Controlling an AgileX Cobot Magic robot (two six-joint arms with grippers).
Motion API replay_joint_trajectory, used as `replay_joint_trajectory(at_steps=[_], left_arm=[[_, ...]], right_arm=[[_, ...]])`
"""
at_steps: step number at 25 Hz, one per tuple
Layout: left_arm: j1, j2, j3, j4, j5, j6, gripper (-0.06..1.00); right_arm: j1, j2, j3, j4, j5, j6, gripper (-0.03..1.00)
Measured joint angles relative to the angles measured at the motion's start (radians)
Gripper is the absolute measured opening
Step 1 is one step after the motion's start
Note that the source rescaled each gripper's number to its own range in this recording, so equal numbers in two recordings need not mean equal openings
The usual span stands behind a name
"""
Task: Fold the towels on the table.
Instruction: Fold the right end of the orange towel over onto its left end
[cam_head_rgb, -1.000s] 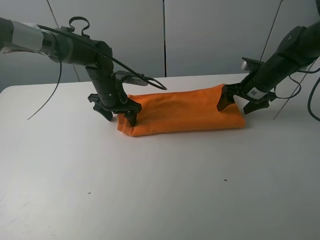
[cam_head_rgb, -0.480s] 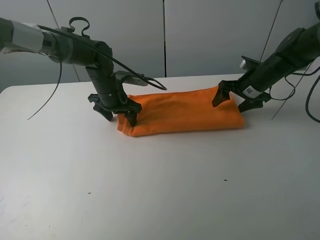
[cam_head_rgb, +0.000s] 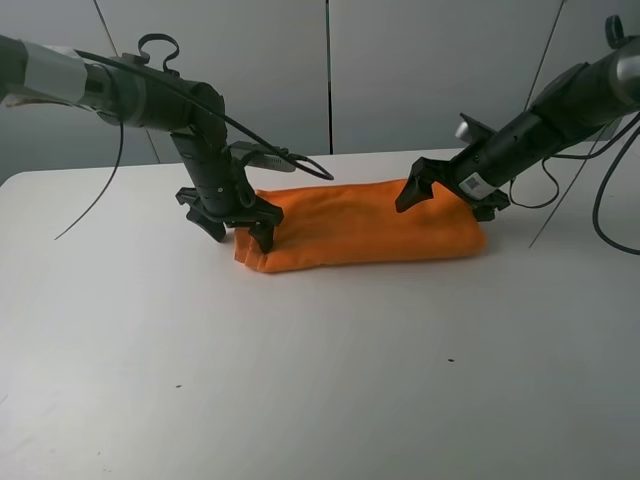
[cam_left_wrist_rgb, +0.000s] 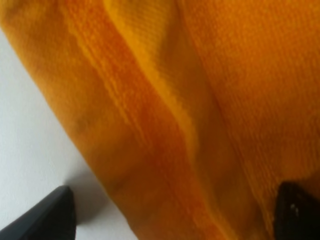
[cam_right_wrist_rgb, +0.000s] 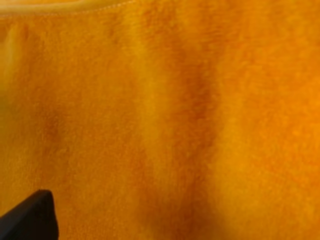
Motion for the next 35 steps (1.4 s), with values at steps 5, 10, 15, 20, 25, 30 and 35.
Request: replay_joint_trajectory(at_steps=[5, 10, 15, 20, 25, 30, 35], left_arm=[[0.000, 0.000, 0.000, 0.000, 0.000, 0.000, 1.00], [0.000, 0.000, 0.000, 0.000, -0.002, 0.000, 1.00], [0.000, 0.000, 0.000, 0.000, -0.002, 0.000, 1.00], [0.000, 0.000, 0.000, 0.002, -0.006, 0.017, 1.00], [-0.002, 0.001, 0.000, 0.002, -0.020, 0.017, 1.00], [-0.002, 0.001, 0.000, 0.002, -0.022, 0.017, 1.00], [-0.002, 0.001, 0.000, 0.005, -0.022, 0.017, 1.00]], right_arm=[[0.001, 0.004, 0.000, 0.000, 0.000, -0.005, 0.87], [0.001, 0.008, 0.000, -0.025, 0.000, -0.005, 0.18], [-0.001, 0.008, 0.000, -0.025, 0.008, -0.005, 0.06], [-0.029, -0.013, 0.002, -0.025, 0.055, -0.005, 0.06], [-0.049, -0.086, 0.004, 0.005, 0.086, -0.005, 0.06], [-0.051, -0.094, 0.004, 0.051, 0.109, -0.005, 0.06], [-0.034, -0.094, 0.004, 0.102, 0.136, -0.005, 0.06]])
